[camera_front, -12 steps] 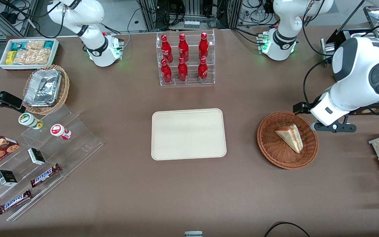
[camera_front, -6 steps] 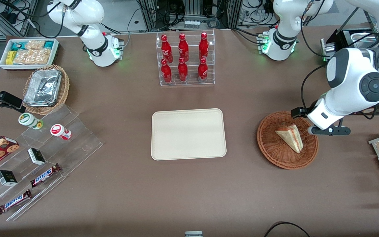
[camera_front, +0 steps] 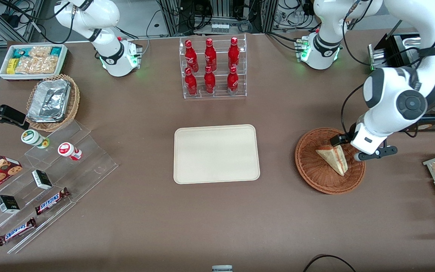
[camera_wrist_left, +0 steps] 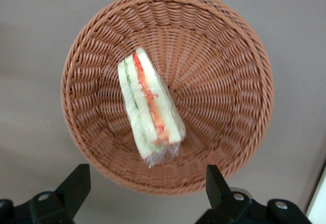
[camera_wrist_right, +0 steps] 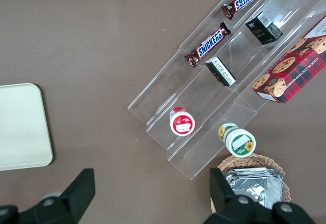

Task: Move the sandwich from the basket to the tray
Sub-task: 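Lower the left gripper and close it on the wrapped sandwich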

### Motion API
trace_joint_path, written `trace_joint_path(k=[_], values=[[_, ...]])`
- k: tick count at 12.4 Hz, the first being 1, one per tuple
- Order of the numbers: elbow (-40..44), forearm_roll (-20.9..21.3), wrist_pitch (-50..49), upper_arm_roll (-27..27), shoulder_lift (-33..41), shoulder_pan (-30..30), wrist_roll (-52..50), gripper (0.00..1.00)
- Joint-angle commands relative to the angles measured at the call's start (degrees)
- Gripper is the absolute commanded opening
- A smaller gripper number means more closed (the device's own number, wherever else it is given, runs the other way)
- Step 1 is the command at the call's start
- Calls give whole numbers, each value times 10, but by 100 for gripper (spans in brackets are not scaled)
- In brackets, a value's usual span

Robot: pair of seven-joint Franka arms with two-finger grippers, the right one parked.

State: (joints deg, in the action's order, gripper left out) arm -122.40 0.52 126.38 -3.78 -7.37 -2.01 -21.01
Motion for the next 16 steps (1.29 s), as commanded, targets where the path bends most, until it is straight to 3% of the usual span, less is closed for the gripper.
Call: trace_joint_path(k=[1, 5, 16], values=[[-35, 8, 46, 3, 11, 2, -54, 100], [-37, 6, 96, 12, -13, -4, -179, 100], [-32, -3, 130, 9, -77, -7, -222, 100]])
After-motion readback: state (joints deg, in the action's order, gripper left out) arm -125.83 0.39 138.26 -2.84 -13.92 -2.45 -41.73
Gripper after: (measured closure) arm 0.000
